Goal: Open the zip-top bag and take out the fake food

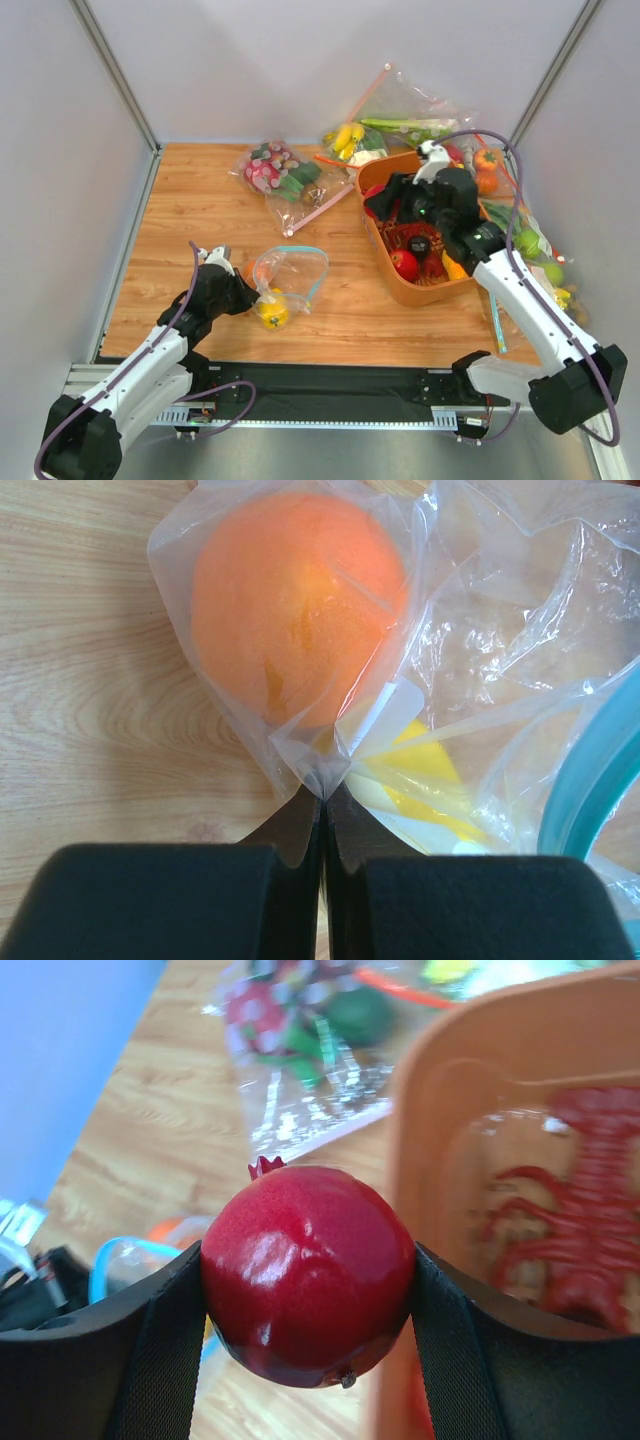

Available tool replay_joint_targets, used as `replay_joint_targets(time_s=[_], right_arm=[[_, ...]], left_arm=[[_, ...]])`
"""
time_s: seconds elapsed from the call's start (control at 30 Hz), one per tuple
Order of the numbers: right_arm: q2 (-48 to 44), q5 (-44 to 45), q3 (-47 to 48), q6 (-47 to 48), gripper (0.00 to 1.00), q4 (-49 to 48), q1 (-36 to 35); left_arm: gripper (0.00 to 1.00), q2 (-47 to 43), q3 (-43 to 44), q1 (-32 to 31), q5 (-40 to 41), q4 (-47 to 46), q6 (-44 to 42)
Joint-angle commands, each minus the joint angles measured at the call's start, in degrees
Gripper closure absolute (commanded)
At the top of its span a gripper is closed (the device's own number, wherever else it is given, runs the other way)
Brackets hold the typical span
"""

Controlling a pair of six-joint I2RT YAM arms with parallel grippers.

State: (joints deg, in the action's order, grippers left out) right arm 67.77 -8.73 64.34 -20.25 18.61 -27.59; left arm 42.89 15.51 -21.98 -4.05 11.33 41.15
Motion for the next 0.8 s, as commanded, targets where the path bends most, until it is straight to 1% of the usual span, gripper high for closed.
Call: replay_joint_targets(time_s=[0.0,0.07,0.1,0.2,0.4,0.5,0.57,0.6,0.63,0.67,0.7,0.77], right_arm=[[-2.55,-5.74,-2.63,1.44,0.83,1.34,10.14],[-2.55,-7.87,-4.21,1.44,0.83,1.51,14.74],[-2.47,-8.58,-4.65,1.7,0.83,1.69,18.16],[-2.29,-8.15,-5.8,3.55,0.83,2.74,21.17],[-1.67,-3.05,-6.42,6.01,0.81,4.68,21.44],[-1.67,-2.17,-6.59,6.01,0.76,4.86,21.53],[-1.85,-2.08,-6.68,6.36,0.69,4.68,21.44],[-1.85,-1.56,-6.68,6.36,0.64,4.77,21.44],[-1.94,-1.29,-6.68,6.45,0.53,5.12,21.62],[-1.94,-1.11,-6.59,6.8,0.46,5.38,21.62],[-1.94,-0.68,-6.59,6.8,0.34,5.56,21.53],[-1.85,-0.5,-6.42,7.07,0.28,5.91,21.53]], left_arm=[[1.0,-0.35,1.19,0.36,-0.6,0.44,-0.54],[1.0,-0.27,1.37,0.36,-0.78,0.44,-0.72],[1.0,-0.35,1.37,0.36,-0.69,0.53,-0.72],[1.0,-0.44,1.37,0.36,-0.78,0.62,-0.8],[1.0,-0.36,1.63,0.36,-0.69,0.88,-0.89],[1.0,-0.36,1.81,0.44,-0.6,1.15,-1.07],[1.0,-0.36,1.81,0.44,-0.6,1.24,-1.15],[1.0,-0.36,1.89,0.44,-0.6,1.32,-1.24],[1.0,-0.27,1.81,0.44,-0.6,1.32,-1.24],[1.0,-0.27,1.81,0.36,-0.69,1.32,-1.24],[1.0,-0.35,1.72,0.44,-0.6,1.24,-1.24],[1.0,-0.27,1.81,0.44,-0.69,1.24,-1.33]])
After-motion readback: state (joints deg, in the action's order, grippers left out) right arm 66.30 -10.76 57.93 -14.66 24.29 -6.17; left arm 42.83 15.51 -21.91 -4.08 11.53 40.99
